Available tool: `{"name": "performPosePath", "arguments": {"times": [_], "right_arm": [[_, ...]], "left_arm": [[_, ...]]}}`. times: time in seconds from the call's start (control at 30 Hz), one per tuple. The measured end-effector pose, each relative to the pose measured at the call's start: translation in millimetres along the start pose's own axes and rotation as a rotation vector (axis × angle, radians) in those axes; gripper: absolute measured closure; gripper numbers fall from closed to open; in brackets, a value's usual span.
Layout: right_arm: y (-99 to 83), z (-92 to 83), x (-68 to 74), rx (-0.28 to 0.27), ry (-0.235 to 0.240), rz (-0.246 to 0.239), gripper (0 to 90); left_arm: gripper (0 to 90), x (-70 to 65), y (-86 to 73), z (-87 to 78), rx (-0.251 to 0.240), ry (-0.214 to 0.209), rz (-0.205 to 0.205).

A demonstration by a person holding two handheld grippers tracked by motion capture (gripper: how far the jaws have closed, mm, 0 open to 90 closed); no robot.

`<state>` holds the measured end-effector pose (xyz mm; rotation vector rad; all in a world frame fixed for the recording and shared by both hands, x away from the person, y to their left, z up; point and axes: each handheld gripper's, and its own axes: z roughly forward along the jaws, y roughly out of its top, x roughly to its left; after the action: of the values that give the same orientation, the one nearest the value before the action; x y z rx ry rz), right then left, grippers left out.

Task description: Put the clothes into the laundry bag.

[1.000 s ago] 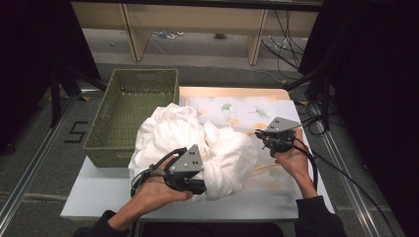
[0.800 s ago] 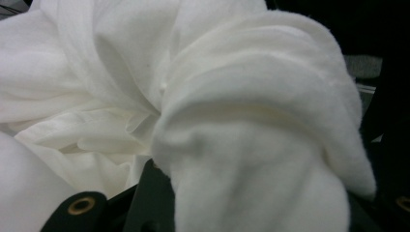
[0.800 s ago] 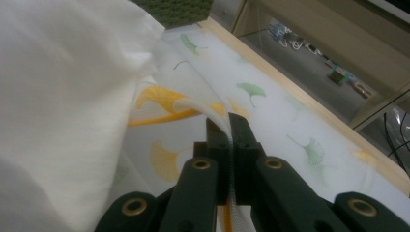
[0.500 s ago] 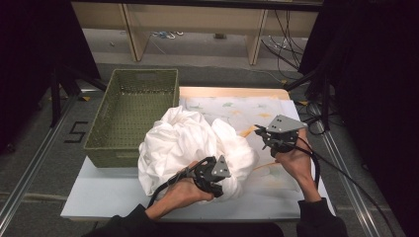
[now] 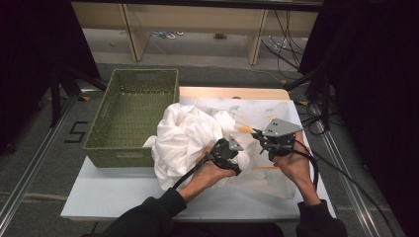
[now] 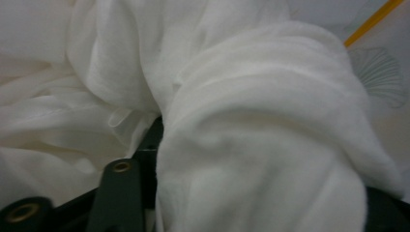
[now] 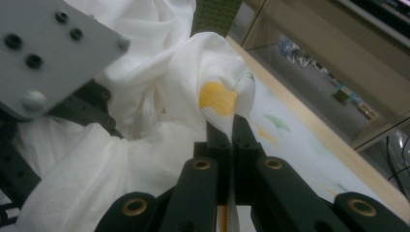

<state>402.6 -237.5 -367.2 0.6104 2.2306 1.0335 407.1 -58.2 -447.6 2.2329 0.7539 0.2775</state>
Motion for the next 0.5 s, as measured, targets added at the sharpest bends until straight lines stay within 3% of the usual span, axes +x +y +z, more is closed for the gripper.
{"name": "performPosePath", "arguments": {"times": [0.1, 0.17, 0.27, 0.3, 0.37, 0.4, 0.47, 0.5], "right_arm": [[-10.0, 5.3, -4.2, 0.020, 0.008, 0.015, 89.8], [-13.4, 5.4, -5.4, 0.023, 0.007, 0.028, 89.8], [-13.4, 4.3, -7.0, 0.016, 0.009, 0.031, 89.7], [-13.5, 3.3, -6.5, 0.018, 0.010, 0.027, 89.8], [-13.5, 2.9, -6.4, 0.018, 0.010, 0.028, 89.8], [-13.5, 2.9, -6.7, 0.018, 0.011, 0.030, 89.7], [-13.8, 3.1, -6.6, 0.020, 0.012, 0.032, 89.7], [-13.9, 3.5, -6.6, 0.021, 0.016, 0.025, 89.7]], "left_arm": [[35.1, -2.7, 4.3, -6.2, 0.032, 0.006, 0.050], [29.8, -6.1, 10.5, -23.1, 0.007, 0.042, 0.065], [28.1, -7.4, 17.1, -49.4, 0.011, 0.027, 0.114], [26.6, -4.3, 17.5, -64.3, -0.014, 0.005, 0.104], [23.7, -1.2, 17.4, -73.5, -0.036, -0.015, 0.093], [20.0, 4.4, 17.6, -86.4, -0.078, -0.040, 0.068], [20.3, 13.2, 19.6, -106.5, -0.132, -0.036, 0.044], [19.8, 17.8, 20.9, -118.1, -0.148, -0.028, 0.054]]}}
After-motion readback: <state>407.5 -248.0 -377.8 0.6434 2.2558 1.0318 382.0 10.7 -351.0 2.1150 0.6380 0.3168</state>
